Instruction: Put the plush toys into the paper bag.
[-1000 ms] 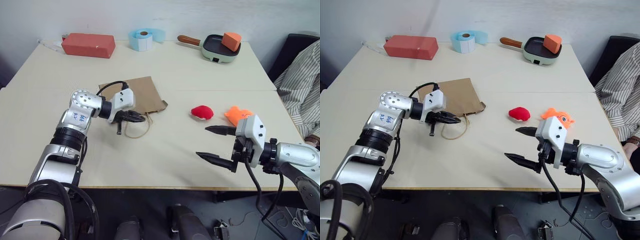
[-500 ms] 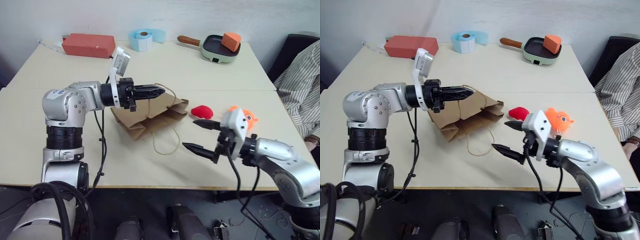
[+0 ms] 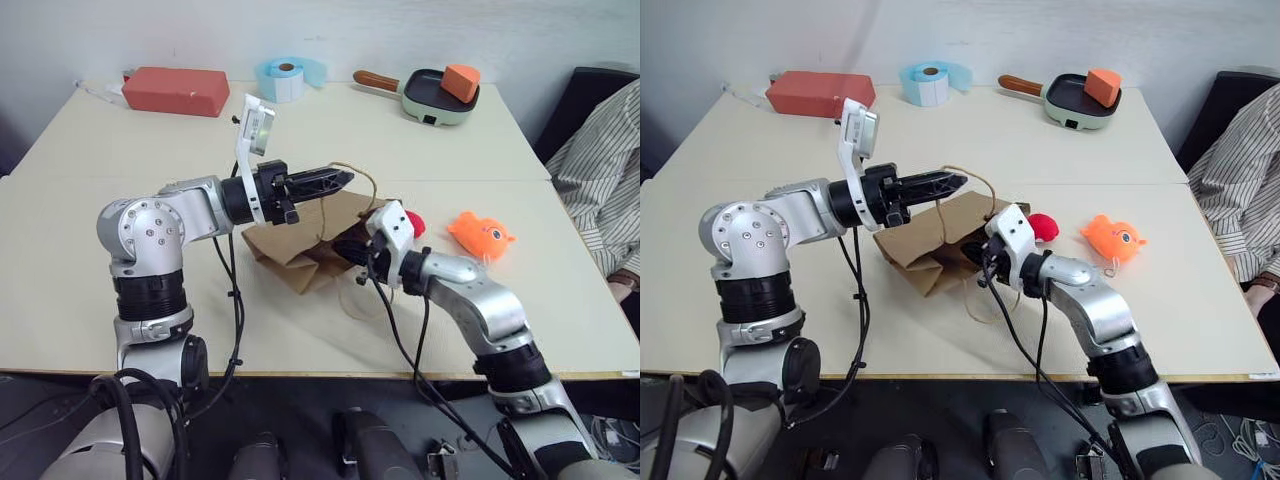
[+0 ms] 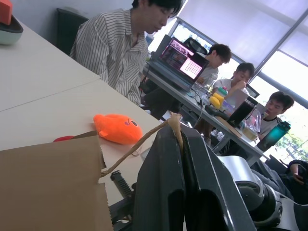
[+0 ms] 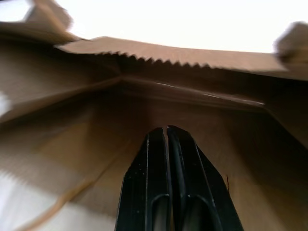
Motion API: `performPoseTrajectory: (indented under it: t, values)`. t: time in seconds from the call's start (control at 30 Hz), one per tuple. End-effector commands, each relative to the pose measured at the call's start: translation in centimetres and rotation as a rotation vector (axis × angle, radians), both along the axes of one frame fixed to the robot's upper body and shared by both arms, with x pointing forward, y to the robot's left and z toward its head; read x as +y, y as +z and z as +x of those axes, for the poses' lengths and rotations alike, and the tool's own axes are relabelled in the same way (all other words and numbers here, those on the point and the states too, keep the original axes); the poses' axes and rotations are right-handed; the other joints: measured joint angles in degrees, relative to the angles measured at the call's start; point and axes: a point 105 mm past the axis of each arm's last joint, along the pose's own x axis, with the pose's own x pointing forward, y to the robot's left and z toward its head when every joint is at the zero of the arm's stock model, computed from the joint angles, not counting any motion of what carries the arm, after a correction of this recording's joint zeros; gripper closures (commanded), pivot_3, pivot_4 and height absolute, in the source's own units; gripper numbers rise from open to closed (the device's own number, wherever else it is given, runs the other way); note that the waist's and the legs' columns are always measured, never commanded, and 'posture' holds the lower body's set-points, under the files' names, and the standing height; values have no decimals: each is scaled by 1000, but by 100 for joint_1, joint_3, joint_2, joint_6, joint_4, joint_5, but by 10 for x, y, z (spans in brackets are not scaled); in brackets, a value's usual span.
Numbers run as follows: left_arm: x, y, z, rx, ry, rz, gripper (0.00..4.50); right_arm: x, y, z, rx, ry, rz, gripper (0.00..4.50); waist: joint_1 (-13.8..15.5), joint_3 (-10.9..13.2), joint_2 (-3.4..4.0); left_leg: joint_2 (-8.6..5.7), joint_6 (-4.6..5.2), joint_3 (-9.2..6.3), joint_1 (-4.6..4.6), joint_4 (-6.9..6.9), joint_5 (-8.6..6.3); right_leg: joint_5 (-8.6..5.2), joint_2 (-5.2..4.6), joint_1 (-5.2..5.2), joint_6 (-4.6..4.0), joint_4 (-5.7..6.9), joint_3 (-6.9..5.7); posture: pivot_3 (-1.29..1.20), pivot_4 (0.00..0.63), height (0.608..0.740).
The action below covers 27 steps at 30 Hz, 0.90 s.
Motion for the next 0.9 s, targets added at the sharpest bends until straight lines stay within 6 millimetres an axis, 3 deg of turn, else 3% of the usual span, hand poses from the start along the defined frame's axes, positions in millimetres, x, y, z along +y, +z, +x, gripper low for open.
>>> performPoseTrajectory:
  t: [0.03, 0.17, 0.4, 0.57, 0.67, 0.9]
  values:
    - [-6, 17, -9, -66, -21, -63, 4500, 10, -2, 14, -19, -11, -72, 4471, -10, 0, 0, 0, 0, 0, 0, 0, 0, 0, 0, 0, 0, -1, 0, 0, 150, 740]
    - [-7, 32, -7, -71, -7, -143, 4500, 15, -10, 27, -179, 0, -286, 4471, -38, 0, 0, 0, -3, -2, 0, 0, 2, 0, 0, -1, 0, 0, -2, 0, 150, 740]
    - [-1, 54, -1, -56, 19, -250, 4500, 21, -24, 32, -377, 106, -515, 4471, -140, 0, 0, 0, -8, -5, 0, 0, 4, 0, 0, 1, 0, 1, -5, 0, 150, 740]
    - [-8, 44, -18, -77, -66, -161, 4500, 35, -10, 33, -463, 226, -565, 4471, -178, 1, 1, 0, -16, -7, 5, -2, 9, 0, 0, 1, 0, 8, -7, 0, 150, 740]
    - [-12, 33, -28, -88, -117, -113, 4500, 45, -1, 34, -420, 282, -527, 4471, -214, 1, 1, 0, -17, -10, 6, -2, 10, 0, 0, 2, 0, 12, -8, 0, 150, 740]
    - [-13, 27, -31, -94, -126, -100, 4500, 63, 7, 32, -88, 323, -254, 4471, -279, 1, 1, 0, -23, -24, 6, 1, 13, 0, -2, 4, 0, 36, -17, 0, 150, 740]
